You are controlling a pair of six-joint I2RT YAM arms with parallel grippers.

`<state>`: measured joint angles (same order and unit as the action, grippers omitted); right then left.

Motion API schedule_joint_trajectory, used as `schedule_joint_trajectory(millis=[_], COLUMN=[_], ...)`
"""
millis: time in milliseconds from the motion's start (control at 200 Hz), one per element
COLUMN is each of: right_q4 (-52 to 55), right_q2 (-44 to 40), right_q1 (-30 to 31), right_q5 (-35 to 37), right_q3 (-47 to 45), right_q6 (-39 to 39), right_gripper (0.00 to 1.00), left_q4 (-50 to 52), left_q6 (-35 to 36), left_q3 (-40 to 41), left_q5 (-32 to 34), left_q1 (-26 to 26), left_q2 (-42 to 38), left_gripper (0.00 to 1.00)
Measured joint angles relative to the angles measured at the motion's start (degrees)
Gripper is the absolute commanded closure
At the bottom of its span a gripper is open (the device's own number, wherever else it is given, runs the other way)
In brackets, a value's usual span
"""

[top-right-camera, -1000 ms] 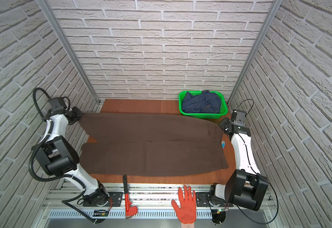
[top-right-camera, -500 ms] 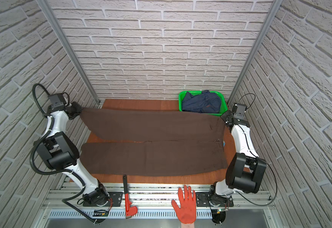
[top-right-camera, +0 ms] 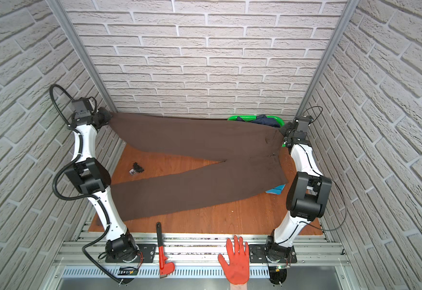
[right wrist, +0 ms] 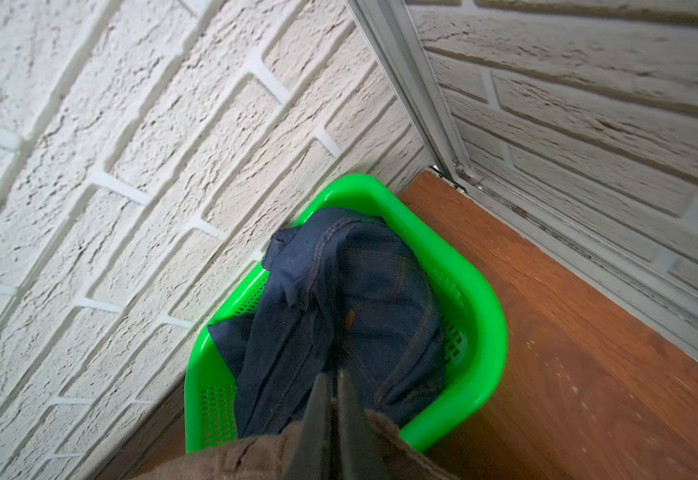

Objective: Fold and stack the trousers
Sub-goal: Fold the trousers at the center of the table.

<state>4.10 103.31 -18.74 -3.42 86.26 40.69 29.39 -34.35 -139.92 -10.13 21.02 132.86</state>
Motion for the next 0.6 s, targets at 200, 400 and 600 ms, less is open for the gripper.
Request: schedule_joint_trajectory(millis=[200, 400, 600], right_q4=[-1.7, -3.3, 0.3], right_q2=[1.6, -1.9, -5.2], right_q1=[0.4, 0.1, -2.1], right_q5=[0.3, 2.4, 3.4], right_q3=[0.1, -7.9, -12.7], right_q6=[-0.5, -3.0, -5.1], right_gripper=[0.95, 0.95, 0.95], left_q4=[-1.6, -9.9, -19.0], left_q6=[-0.3, -2.0, -4.5], left_q3=[5.9, 38.6, 60.6], left_q5=[0.0, -0.1, -0.9], left_q1=[-0.4, 1.5, 7.4], left_q2=[-2.3, -19.1, -36.1], left_gripper=[1.00, 1.00, 1.00])
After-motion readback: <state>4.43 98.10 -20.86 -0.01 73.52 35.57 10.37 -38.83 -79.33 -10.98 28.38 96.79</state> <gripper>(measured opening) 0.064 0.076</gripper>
